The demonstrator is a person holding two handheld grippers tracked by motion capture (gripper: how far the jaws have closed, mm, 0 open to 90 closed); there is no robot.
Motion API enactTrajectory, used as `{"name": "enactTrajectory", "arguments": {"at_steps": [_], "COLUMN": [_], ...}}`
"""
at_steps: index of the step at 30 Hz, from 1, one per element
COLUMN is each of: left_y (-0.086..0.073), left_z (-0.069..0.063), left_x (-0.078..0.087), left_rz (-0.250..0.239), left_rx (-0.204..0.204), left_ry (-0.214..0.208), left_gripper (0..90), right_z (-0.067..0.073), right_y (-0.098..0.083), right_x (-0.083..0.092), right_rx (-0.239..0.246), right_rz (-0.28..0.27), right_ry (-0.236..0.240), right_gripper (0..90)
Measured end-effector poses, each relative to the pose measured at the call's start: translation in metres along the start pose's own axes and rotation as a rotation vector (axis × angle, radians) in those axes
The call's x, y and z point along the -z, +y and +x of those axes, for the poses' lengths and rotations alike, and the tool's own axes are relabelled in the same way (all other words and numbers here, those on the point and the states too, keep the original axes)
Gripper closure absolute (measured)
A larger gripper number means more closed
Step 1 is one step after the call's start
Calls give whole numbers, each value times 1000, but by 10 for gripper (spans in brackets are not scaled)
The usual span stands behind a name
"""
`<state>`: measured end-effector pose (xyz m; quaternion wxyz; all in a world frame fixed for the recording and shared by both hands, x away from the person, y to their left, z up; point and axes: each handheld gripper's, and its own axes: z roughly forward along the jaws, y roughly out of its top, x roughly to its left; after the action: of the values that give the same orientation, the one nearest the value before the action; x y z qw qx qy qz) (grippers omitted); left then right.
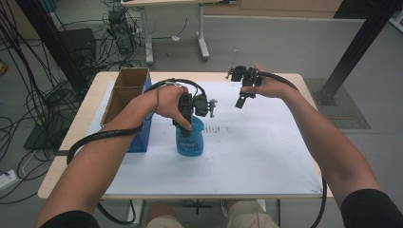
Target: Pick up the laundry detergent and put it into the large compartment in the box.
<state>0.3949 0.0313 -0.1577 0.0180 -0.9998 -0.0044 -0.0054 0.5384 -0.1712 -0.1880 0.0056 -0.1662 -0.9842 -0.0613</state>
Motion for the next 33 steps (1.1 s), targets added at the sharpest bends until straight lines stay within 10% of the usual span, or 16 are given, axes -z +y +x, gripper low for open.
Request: {"name": "enactTrajectory", "arguments": {"at_steps": [33], "left_y": [6], "left_z": [1], "left_x": [0], "left_rz": [26], "left_rx": [10], "left_ry": [-9], "left_gripper": [372], "right_z": [1], "right_y": [-2], "right_x": [1], "right_rx": [-1], "right_rz": [3], "right_ry": [1], "right_gripper": [52]}}
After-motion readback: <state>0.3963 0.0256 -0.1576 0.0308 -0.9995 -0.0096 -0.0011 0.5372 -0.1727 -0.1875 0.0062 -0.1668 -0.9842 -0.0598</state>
